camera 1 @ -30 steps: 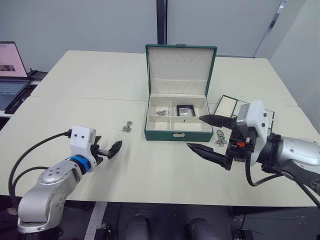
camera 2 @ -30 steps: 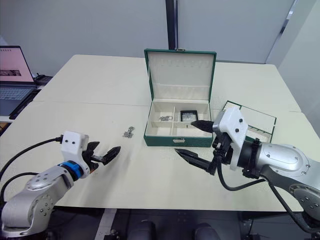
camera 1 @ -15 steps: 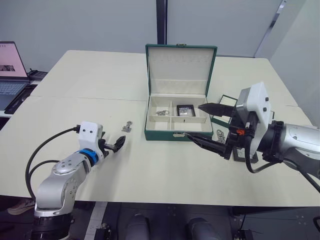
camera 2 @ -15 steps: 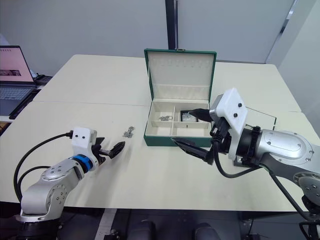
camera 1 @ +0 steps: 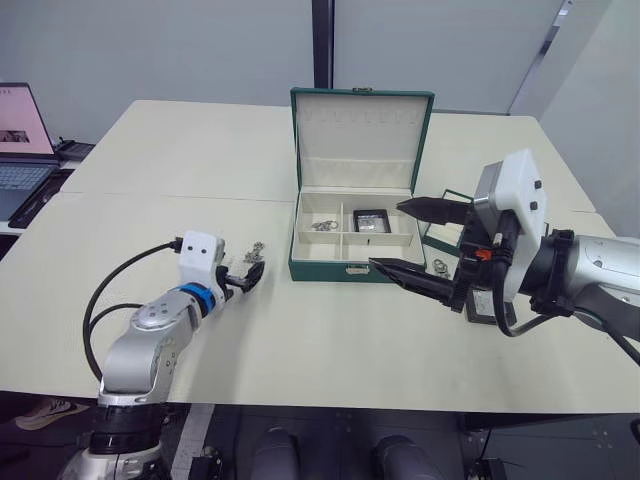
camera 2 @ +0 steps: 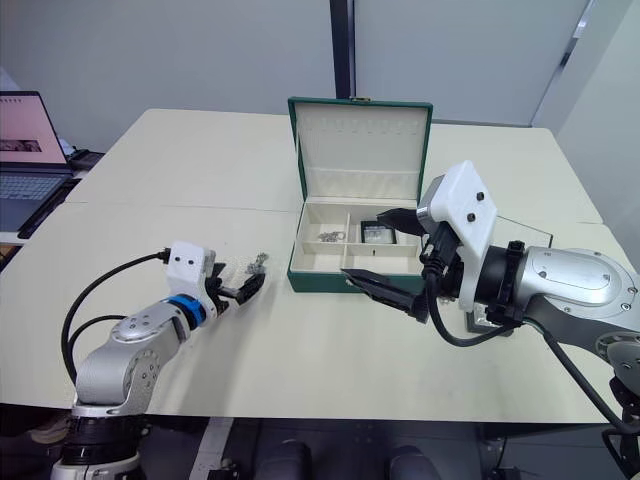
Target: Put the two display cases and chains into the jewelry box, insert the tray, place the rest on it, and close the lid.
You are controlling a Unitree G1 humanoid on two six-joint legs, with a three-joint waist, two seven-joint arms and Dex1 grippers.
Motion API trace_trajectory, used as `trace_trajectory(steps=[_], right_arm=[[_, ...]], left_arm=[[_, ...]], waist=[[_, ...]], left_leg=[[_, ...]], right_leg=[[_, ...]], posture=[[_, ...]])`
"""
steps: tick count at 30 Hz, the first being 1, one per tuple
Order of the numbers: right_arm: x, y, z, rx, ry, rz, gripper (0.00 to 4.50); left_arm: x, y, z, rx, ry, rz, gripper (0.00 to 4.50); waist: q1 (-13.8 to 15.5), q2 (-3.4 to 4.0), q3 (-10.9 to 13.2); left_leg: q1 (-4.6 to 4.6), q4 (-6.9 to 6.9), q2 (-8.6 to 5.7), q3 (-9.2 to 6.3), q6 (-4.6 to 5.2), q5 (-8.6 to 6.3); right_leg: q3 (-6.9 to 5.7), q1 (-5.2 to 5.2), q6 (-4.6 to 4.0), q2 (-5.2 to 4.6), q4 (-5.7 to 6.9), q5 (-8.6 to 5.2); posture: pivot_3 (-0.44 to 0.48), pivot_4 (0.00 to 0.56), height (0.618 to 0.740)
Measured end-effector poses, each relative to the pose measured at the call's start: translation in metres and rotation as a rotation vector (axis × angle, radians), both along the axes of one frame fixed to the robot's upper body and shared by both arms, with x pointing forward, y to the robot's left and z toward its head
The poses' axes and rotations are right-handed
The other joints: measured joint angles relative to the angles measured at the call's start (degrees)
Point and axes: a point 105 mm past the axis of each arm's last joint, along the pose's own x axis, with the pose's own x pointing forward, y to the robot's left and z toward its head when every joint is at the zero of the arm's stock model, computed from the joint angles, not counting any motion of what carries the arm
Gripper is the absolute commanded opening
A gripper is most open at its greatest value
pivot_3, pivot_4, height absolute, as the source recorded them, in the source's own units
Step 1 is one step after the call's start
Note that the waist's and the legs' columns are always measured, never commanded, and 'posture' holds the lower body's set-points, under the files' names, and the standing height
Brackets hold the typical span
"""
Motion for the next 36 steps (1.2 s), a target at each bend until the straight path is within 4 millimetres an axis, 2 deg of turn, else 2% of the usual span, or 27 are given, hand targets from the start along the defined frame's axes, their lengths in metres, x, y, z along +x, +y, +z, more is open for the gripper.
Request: trace_trajectory(steps=[10,21,36], right_arm=[[0.0,0.0,0.0,0.0,0.006,-0.009,4.5],[0.001,-0.002,-0.001,-0.01,0.01,-0.027,4.5],[0.002,-0.003,0.0,-0.006,0.007,-0.044,4.5]], left_arm=[[0.012,-0.017,0.001,0.029,0.003,-0.004,4.48],[0.02,-0.012,-0.014,0.03,0.048,0.03,4.48],[0.026,-0.013,-0.016,0.028,0.032,0.017,4.48]], waist=[[0.01,0.0,0.0],[0.04,0.0,0.0],[0.08,-0.01,0.0]], left_leg=[[0.0,0.01,0.0,0.01,-0.04,0.02],[-0.03,0.0,-0.01,0.01,-0.09,0.05],[-0.04,0.0,-0.01,0.01,-0.11,0.06]], right_leg=[[0.01,0.0,0.0,0.0,0.0,0.0],[0.0,-0.01,0.0,0.0,-0.01,0.0],[-0.01,-0.02,0.0,0.0,-0.01,0.0]], posture=[[0.0,0.15,0.74],[0.0,0.15,0.74],[0.0,0.15,0.74]])
